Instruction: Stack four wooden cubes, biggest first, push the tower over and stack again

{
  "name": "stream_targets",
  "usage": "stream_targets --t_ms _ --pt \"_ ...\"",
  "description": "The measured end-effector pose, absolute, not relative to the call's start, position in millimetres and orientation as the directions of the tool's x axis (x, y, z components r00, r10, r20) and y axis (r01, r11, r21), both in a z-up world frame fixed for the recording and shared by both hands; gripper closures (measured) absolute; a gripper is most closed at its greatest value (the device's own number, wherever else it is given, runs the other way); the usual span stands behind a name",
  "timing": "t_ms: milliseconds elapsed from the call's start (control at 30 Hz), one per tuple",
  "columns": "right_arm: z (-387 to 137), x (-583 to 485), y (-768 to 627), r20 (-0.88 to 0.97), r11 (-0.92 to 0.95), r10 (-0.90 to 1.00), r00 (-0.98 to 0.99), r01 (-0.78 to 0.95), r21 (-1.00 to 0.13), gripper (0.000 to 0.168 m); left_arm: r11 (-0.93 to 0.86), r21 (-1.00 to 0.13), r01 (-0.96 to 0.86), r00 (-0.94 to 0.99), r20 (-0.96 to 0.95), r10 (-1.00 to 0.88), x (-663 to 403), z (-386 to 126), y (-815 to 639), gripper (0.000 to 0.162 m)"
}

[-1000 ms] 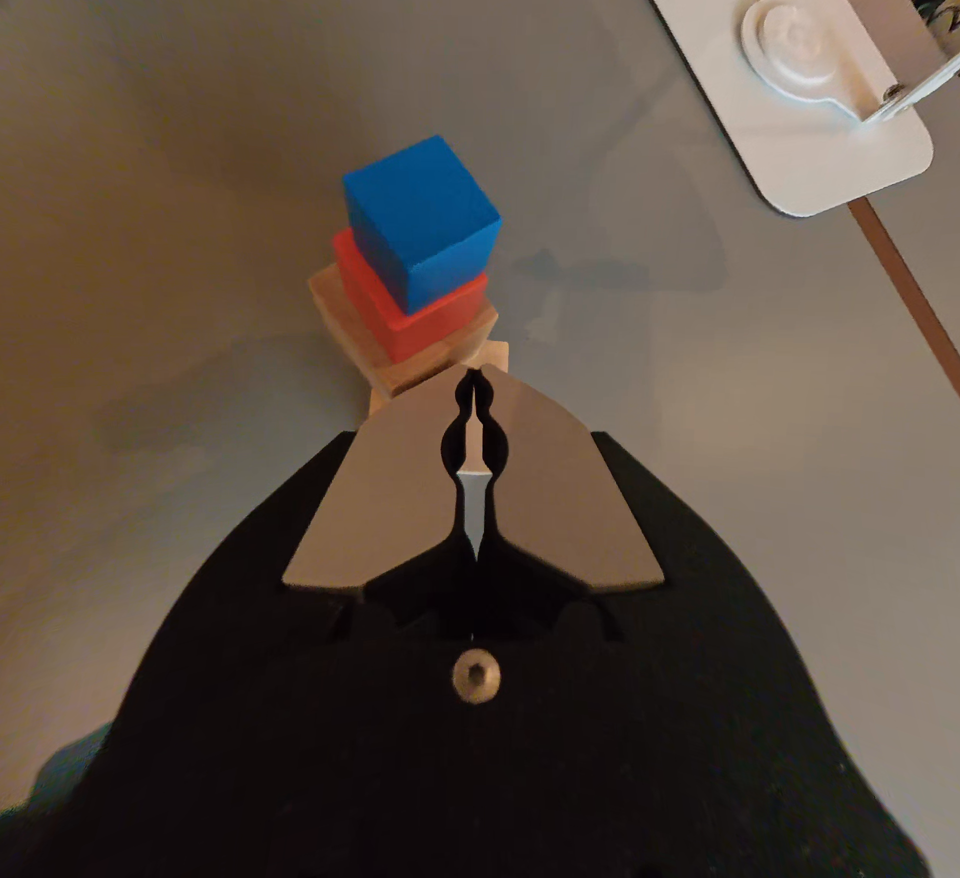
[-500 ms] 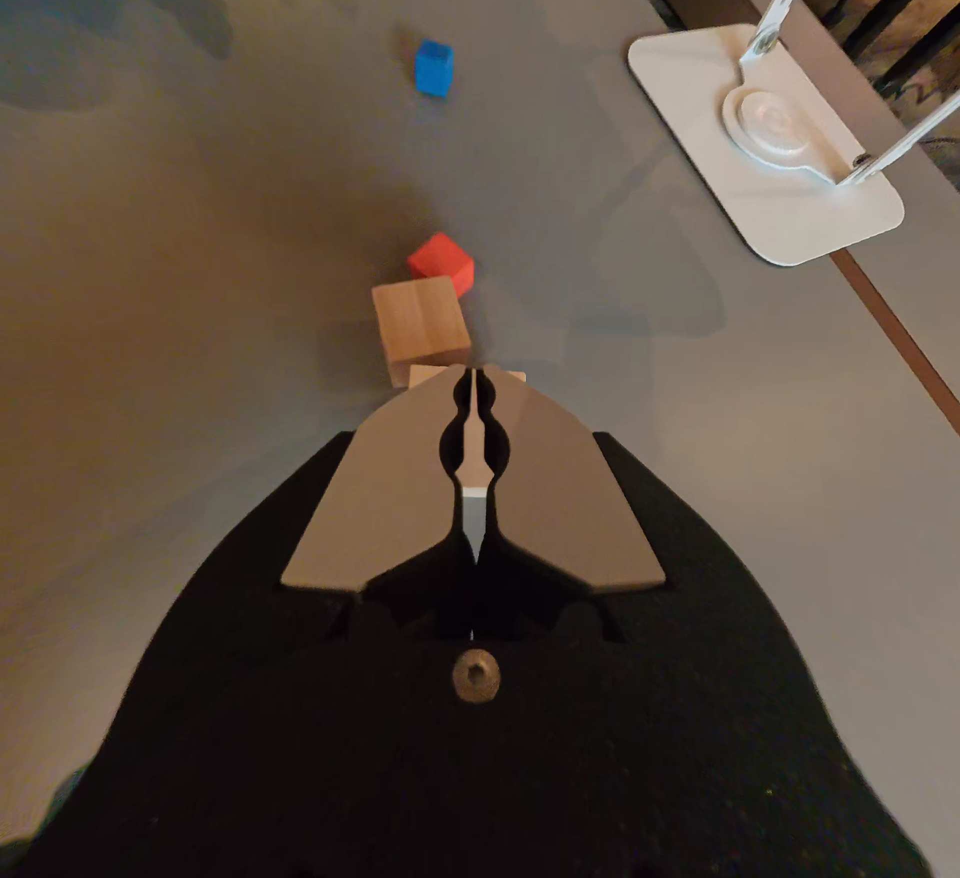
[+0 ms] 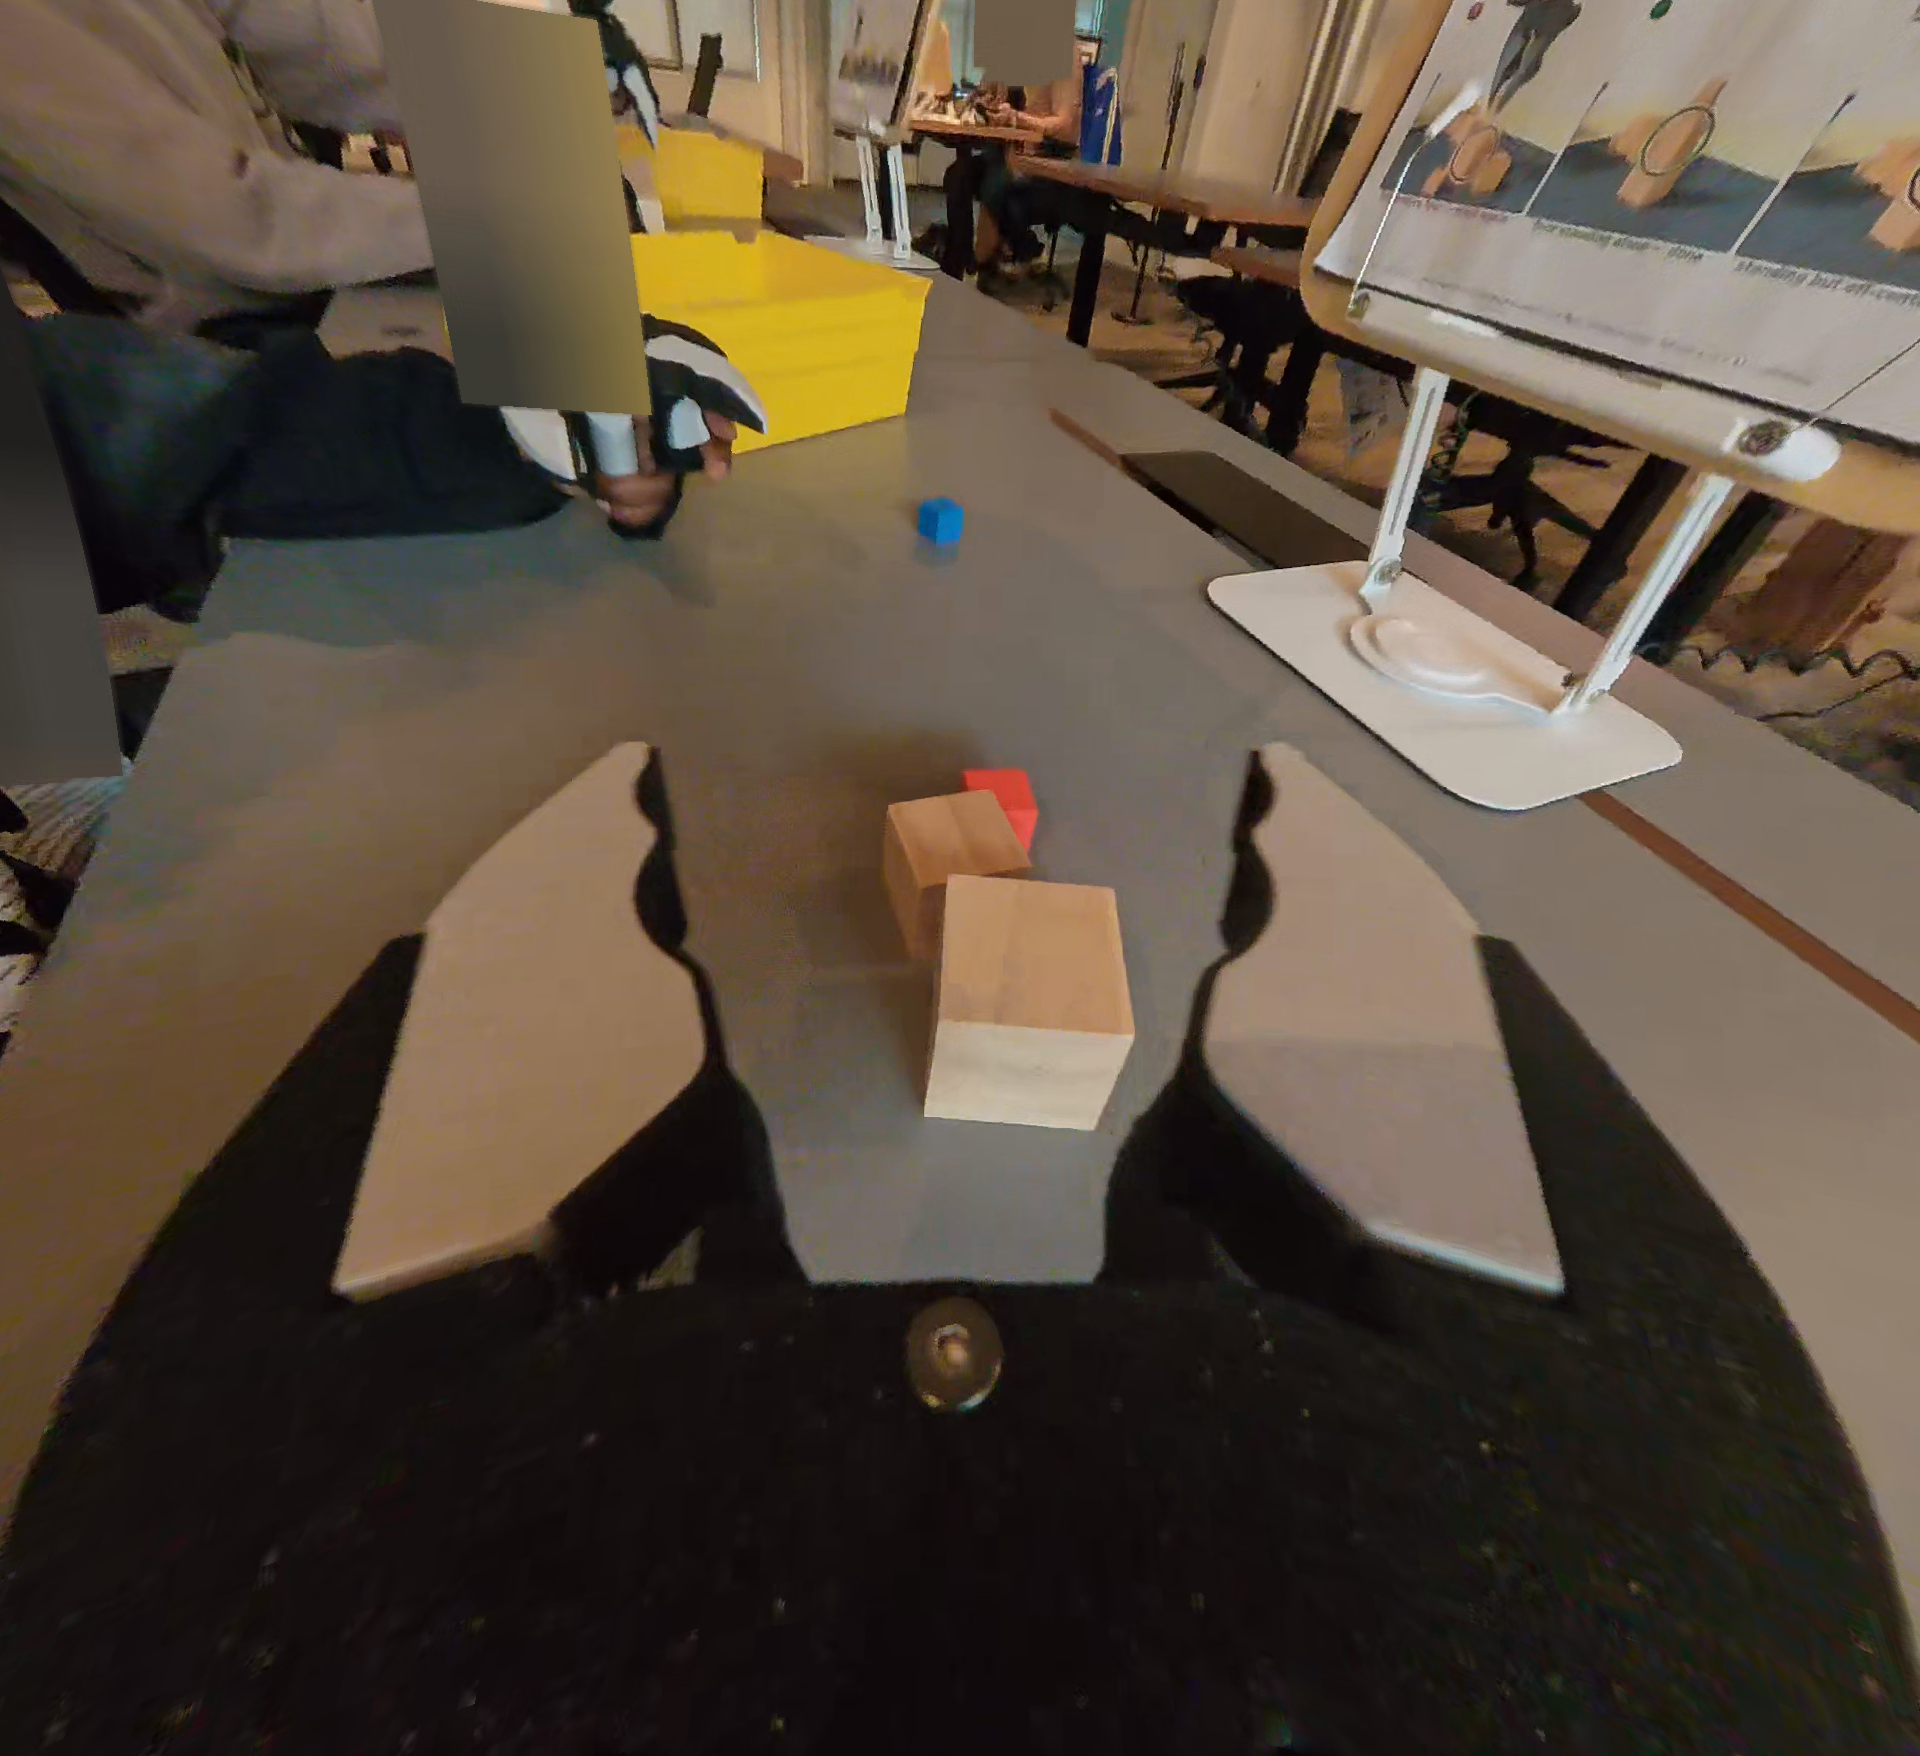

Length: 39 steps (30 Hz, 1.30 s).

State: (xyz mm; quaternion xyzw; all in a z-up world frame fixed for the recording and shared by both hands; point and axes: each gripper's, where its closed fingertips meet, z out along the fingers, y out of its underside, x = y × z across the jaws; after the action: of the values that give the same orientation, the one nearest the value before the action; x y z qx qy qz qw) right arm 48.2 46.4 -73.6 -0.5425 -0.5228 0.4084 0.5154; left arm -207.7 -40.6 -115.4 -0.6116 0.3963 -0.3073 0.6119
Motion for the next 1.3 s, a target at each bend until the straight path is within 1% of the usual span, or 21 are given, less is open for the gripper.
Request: stream_targets --t_ms 67,100,167,300,500,600,667,700,867,933,967,1100,1200,1300 --pt "-80.1 49.5 46.6 0.077 0.059 0.989 0.123 0.148 -0.987 0.044 0.066 -0.992 -0.106 0.494 -0.11 -0.863 -207.3 -115.0 -41.2 0.078" --pt "-83.9 50.3 46.9 0.079 0.06 0.989 0.123 0.151 -0.987 0.036 0.068 -0.992 -0.104 0.492 -0.111 -0.864 -207.1 -114.7 -41.6 0.078" --pt "-89.5 52.3 46.5 0.094 0.077 0.988 0.122 0.137 -0.987 0.028 0.073 -0.992 -0.103 0.49 -0.114 -0.864 -207.1 -114.2 -42.1 0.077" --pt "-94.4 57.4 39.7 0.102 0.096 0.991 0.086 0.076 -0.992 0.021 0.078 -0.992 -0.096 0.482 -0.115 -0.869 -206.5 -113.6 -43.5 0.074" --pt "-104.2 59.1 38.1 0.104 0.1 0.993 0.064 0.063 -0.993 0.021 0.088 -0.994 -0.072 0.475 -0.112 -0.873 -207.1 -111.1 -45.5 0.058" --pt "-106.9 58.2 40.0 0.104 0.098 0.992 0.075 0.076 -0.992 0.021 0.079 -0.995 -0.052 0.479 -0.095 -0.873 -207.4 -109.4 -45.6 0.039" --pt "-109.0 57.2 41.4 0.11 0.102 0.99 0.084 0.09 -0.991 0.021 0.063 -0.997 -0.047 0.481 -0.078 -0.873 -206.4 -109.4 -45.8 0.019" --pt "-110.5 56.6 42.3 0.112 0.103 0.99 0.089 0.099 -0.99 0.021 0.054 -0.997 -0.052 0.479 -0.073 -0.875 -205.6 -110.2 -46.4 0.017" --pt "-117.7 52.2 47.9 0.109 0.091 0.988 0.11 0.155 -0.984 0.021 0.043 -0.997 -0.065 0.44 -0.067 -0.895 -201.2 -113.5 -52.6 0.016" --pt "-125.1 48.1 52.5 0.091 0.062 0.989 0.119 0.225 -0.972 0.022 0.039 -0.998 -0.058 0.438 -0.06 -0.897 -201.6 -113.0 -52.7 0.016" --pt "-130.9 46.1 55.5 0.082 0.043 0.989 0.126 0.28 -0.959 0.024 0.037 -0.998 -0.053 0.437 -0.057 -0.898 -201.9 -112.5 -52.6 0.016" --pt "-152.7 35.1 65.5 0.058 -0.018 0.989 0.139 0.49 -0.872 0.045 0.036 -0.999 -0.041 0.436 -0.05 -0.899 -202.8 -111.4 -52.9 0.016" --pt "-168.4 28.4 74.5 0.082 -0.022 0.987 0.14 0.613 -0.79 0.054 0.038 -0.999 -0.038 0.435 -0.051 -0.899 -202.9 -111.1 -53.3 0.016" --pt "-184.1 27.6 80.9 0.093 -0.029 0.986 0.137 0.697 -0.716 0.064 0.035 -0.999 -0.035 0.43 -0.046 -0.902 -202.9 -110.9 -53.8 0.016"
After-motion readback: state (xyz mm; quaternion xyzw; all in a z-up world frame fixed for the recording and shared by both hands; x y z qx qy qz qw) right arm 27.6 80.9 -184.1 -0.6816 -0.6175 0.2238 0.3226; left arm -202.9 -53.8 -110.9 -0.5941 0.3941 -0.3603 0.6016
